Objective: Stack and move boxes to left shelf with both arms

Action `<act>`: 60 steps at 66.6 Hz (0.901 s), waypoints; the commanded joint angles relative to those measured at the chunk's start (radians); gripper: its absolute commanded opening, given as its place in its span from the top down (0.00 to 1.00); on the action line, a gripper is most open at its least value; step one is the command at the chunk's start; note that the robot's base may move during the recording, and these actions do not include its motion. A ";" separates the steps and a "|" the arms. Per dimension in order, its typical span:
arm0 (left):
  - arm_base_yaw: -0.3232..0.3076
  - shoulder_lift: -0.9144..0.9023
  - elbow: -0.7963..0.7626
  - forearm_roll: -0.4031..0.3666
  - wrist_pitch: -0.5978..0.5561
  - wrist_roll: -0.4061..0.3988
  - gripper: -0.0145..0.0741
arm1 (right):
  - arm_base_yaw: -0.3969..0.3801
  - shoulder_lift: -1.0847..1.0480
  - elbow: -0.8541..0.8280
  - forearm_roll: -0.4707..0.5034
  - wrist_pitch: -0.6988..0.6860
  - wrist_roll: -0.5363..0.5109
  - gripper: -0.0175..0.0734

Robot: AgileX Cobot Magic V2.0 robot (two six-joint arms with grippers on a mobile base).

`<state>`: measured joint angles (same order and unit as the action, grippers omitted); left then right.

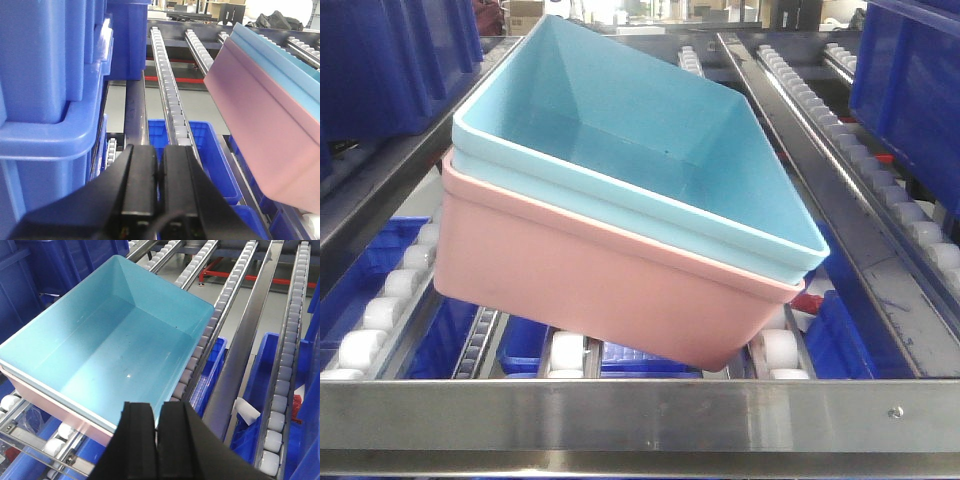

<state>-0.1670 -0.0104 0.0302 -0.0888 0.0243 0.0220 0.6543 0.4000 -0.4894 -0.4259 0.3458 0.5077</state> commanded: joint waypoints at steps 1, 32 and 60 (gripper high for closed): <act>0.002 -0.016 0.031 -0.009 -0.090 0.002 0.84 | 0.000 0.003 -0.028 -0.027 -0.071 -0.001 0.75; 0.002 -0.016 0.031 -0.009 -0.090 0.002 0.84 | -0.256 -0.006 0.085 0.334 -0.157 -0.426 0.75; 0.002 -0.016 0.031 -0.009 -0.090 0.002 0.84 | -0.622 -0.414 0.455 0.384 -0.357 -0.457 0.75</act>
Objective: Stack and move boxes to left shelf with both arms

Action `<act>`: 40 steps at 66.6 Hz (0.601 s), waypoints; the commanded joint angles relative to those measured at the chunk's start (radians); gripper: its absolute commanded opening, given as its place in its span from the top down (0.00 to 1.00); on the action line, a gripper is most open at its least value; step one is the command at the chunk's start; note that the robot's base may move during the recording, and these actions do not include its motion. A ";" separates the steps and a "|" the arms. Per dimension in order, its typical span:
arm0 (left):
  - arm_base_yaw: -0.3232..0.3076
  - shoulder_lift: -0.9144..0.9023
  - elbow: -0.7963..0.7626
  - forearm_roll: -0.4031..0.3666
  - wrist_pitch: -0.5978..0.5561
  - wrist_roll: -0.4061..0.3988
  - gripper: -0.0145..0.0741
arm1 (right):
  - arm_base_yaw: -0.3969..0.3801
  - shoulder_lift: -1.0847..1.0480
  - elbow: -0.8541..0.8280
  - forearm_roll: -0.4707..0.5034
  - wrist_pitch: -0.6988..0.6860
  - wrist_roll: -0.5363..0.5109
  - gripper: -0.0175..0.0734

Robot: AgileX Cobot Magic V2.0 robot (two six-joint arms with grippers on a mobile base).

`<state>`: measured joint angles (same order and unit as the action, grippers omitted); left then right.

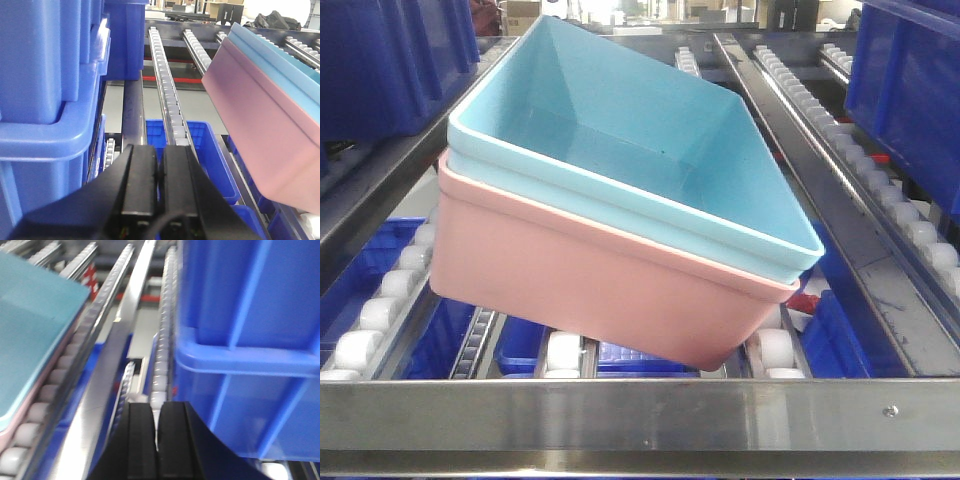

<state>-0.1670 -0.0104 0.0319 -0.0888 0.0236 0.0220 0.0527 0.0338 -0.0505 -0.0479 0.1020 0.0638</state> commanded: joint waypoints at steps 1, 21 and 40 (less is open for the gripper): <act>0.002 -0.016 0.029 -0.009 -0.090 0.002 0.84 | -0.022 -0.058 0.025 0.008 -0.119 -0.013 0.75; 0.002 -0.015 0.029 -0.009 -0.090 0.002 0.84 | -0.022 -0.064 0.061 0.022 -0.162 -0.006 0.75; 0.002 -0.015 0.029 -0.009 -0.090 0.002 0.84 | -0.022 -0.064 0.061 0.022 -0.162 -0.006 0.75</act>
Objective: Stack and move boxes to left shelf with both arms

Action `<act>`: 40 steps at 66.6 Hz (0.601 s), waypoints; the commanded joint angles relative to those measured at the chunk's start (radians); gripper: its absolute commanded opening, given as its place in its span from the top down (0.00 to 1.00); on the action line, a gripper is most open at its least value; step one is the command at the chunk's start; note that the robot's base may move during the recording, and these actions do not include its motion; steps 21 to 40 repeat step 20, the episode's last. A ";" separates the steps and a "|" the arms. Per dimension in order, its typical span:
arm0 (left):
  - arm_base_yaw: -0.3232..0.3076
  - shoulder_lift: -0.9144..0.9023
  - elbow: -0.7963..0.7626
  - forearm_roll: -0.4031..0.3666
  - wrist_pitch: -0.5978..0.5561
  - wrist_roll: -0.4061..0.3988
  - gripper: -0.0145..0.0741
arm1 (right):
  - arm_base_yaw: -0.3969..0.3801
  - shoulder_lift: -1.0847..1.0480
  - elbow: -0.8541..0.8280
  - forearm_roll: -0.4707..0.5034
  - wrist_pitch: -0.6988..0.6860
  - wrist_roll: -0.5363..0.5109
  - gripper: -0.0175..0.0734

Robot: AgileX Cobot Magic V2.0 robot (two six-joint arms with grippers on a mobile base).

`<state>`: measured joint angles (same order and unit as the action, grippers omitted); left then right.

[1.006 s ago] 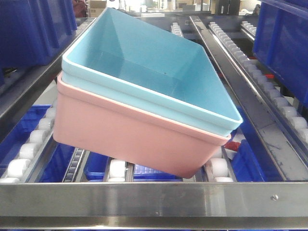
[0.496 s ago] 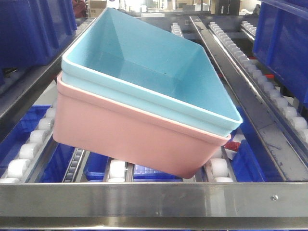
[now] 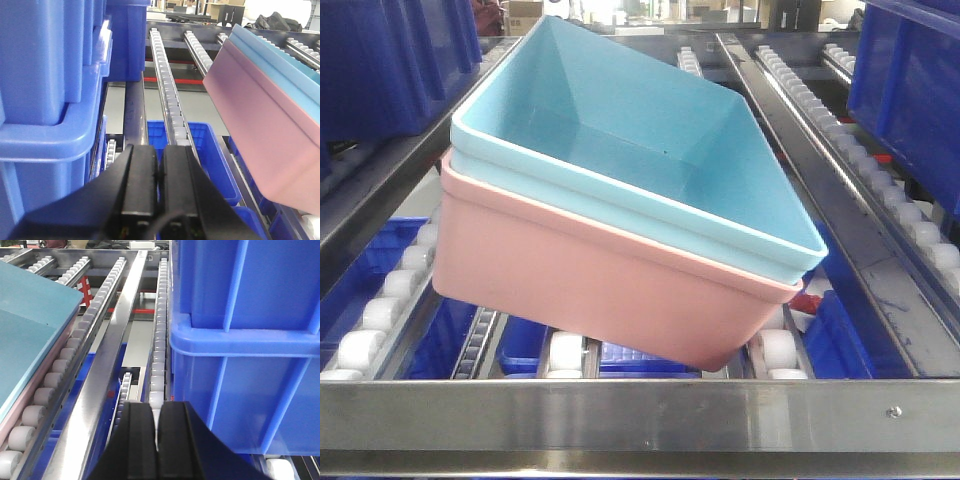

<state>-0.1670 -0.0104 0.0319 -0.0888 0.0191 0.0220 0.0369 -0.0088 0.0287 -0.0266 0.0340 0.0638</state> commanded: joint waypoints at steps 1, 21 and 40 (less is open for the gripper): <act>0.002 -0.015 0.029 -0.009 -0.085 0.002 0.84 | -0.006 -0.022 -0.018 0.001 -0.094 -0.006 0.75; 0.002 -0.015 0.029 -0.009 -0.085 0.002 0.84 | -0.006 -0.022 -0.018 0.001 -0.094 -0.006 0.75; 0.002 -0.015 0.029 -0.009 -0.085 0.002 0.84 | -0.006 -0.022 -0.018 0.001 -0.094 -0.006 0.75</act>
